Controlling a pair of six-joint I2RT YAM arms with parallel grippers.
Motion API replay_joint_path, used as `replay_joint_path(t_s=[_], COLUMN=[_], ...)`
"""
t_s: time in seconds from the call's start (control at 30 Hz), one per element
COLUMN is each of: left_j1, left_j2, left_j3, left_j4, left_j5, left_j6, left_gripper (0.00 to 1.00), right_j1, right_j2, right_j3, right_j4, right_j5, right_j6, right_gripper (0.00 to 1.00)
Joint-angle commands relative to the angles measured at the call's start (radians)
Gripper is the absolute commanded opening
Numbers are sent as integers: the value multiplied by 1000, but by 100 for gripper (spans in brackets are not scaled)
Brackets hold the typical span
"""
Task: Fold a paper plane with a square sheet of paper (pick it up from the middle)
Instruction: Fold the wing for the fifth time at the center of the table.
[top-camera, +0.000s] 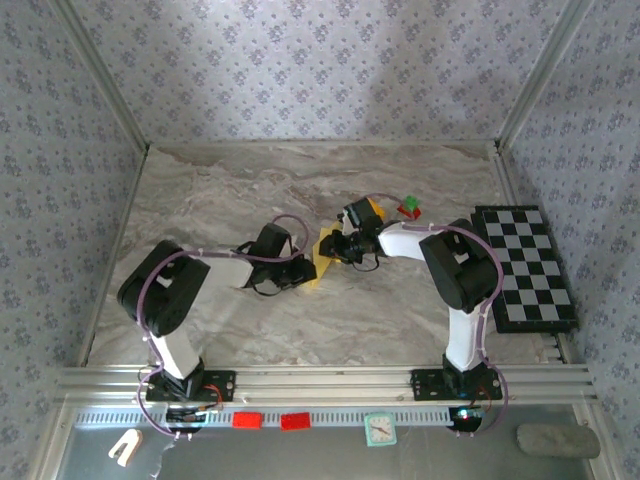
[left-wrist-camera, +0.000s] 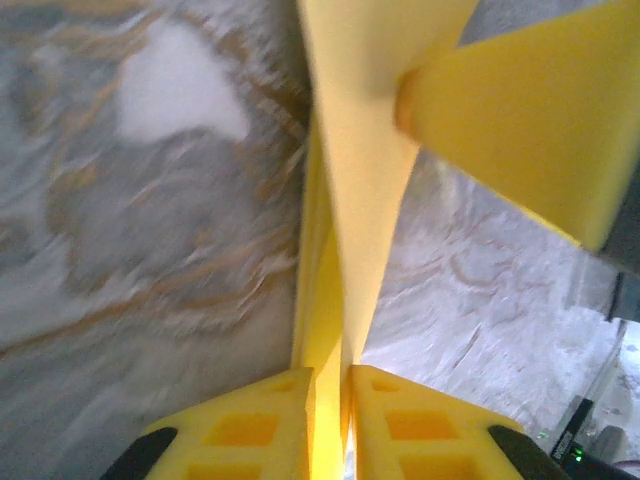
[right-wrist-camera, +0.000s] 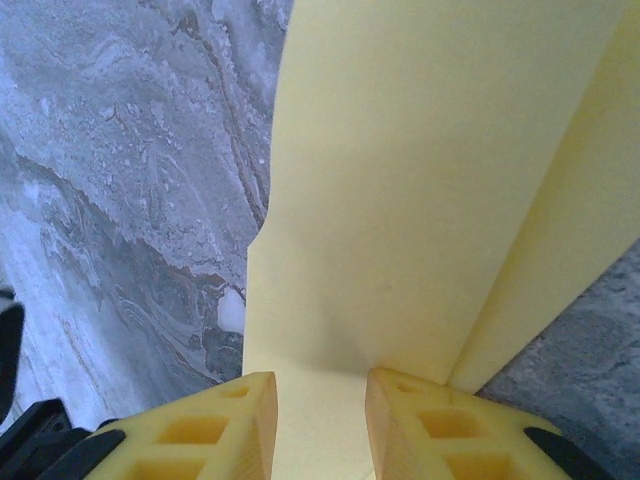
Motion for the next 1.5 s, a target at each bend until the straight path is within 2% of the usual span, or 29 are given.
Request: replay_joint_path(t_s=[0.0,0.1,0.27,0.63,1.47], left_j1=[-5,-5,-20,-69,-89], left_j2=[-102,-164,-194,-27,74], left_j3=[29,51,72,199,210], left_j4=[-213,-269,-208,-249,-278], left_j5=[-92,-144,-122,-103,-115], left_j6=[49,55,35,57,69], left_gripper=[21,23,20,9,6], right_j1=[-8,-8,-7,-5,-9], right_j2=[48,49,60,63,40], right_j3=[6,8,20,26,14], right_j4=[-80,-88,-109,-120,-111], right_j5=[77,78,80,79,70], right_j6=[3,2,2,10,12], right_gripper=[32,32,31,29,29])
